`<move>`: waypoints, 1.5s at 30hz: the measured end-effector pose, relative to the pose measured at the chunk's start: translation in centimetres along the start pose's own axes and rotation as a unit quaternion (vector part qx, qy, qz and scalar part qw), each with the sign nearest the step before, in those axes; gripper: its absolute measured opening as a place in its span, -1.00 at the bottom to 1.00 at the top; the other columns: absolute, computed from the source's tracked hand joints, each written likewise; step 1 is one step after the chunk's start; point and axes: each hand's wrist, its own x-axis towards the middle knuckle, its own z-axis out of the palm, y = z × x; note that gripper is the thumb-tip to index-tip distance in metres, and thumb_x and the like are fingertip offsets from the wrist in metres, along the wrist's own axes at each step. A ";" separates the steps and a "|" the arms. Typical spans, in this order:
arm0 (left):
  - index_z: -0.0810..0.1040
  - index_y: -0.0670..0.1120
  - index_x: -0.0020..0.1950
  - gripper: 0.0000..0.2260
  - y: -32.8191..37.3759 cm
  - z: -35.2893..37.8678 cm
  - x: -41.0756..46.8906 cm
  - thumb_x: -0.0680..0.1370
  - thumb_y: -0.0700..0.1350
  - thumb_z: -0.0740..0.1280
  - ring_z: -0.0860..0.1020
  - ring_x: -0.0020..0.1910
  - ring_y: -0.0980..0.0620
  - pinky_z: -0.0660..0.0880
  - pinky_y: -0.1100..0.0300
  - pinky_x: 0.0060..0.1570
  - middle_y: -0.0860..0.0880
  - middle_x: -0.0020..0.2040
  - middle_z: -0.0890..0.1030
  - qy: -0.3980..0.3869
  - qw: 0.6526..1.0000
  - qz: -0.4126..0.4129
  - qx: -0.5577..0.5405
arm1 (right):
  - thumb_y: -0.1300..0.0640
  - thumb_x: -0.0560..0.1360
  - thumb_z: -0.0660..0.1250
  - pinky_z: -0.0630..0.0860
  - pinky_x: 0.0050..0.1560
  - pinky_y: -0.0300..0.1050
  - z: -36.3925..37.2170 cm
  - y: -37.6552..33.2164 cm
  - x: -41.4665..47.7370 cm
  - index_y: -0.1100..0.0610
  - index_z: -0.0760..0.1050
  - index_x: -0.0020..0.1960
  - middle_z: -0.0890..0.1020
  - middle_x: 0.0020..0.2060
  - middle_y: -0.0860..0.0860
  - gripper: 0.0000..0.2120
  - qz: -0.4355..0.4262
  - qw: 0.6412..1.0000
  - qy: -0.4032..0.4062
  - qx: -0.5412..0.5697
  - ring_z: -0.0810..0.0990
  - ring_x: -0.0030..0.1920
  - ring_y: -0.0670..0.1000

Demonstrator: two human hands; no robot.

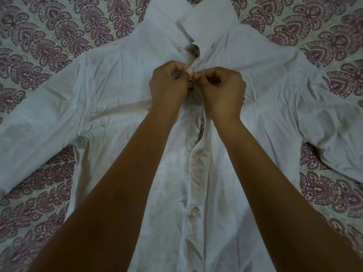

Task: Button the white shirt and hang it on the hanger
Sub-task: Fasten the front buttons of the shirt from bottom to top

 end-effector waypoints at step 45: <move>0.60 -0.08 -0.05 -0.82 1.9 -1.2 -0.5 0.40 -0.28 0.33 0.58 -0.03 0.06 0.47 0.31 -0.09 -0.02 -0.01 0.64 0.069 0.963 0.092 0.243 | 0.30 0.43 0.31 0.50 -0.16 -0.16 -2.0 -1.5 0.6 0.16 0.52 -0.23 0.60 -0.22 0.13 -0.90 0.125 0.973 -0.153 0.122 0.54 -0.24 0.00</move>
